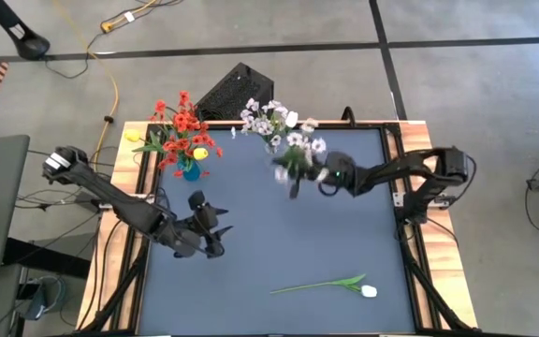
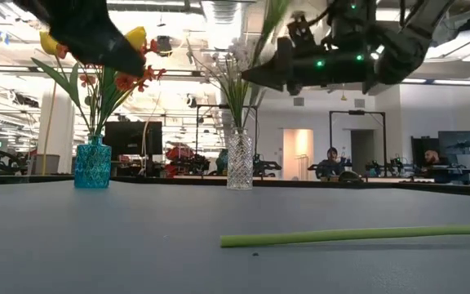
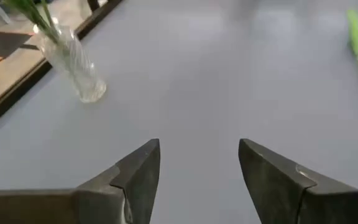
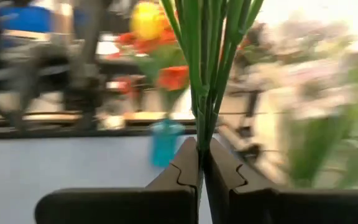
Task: Sort flowers into vase by color
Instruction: Put the white flowers into the transparent vase
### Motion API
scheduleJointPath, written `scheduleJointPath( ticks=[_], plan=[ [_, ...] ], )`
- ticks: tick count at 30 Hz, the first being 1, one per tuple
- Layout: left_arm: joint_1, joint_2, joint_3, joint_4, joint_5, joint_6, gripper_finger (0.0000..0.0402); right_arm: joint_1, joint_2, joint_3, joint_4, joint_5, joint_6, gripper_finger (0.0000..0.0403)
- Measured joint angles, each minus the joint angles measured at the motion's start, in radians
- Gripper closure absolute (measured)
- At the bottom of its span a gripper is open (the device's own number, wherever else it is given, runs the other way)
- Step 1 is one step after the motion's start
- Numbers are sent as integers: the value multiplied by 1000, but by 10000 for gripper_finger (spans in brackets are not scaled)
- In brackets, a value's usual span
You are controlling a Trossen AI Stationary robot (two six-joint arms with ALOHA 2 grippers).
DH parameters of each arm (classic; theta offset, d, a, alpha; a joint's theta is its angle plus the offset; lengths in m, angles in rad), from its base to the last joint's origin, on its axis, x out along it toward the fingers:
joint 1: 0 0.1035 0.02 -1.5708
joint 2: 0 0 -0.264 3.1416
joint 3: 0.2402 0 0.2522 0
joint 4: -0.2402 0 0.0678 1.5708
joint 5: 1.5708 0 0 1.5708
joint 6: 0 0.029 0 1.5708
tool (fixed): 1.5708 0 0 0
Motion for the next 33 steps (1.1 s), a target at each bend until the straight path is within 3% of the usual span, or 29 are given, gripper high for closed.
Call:
scheduleJointPath(
  ticks=[8, 19, 33],
  plan=[
    [18, 82, -76, 152, -9, 23, 193, -128, 92, 90, 13, 36, -75, 370],
    [39, 105, -84, 154, 3, -7, 193, -139, 128, 107, -33, 120, -79, 370],
    [92, 105, -84, 177, 50, 17, 193, -152, 131, 117, -144, 124, -41, 370]
  ],
)
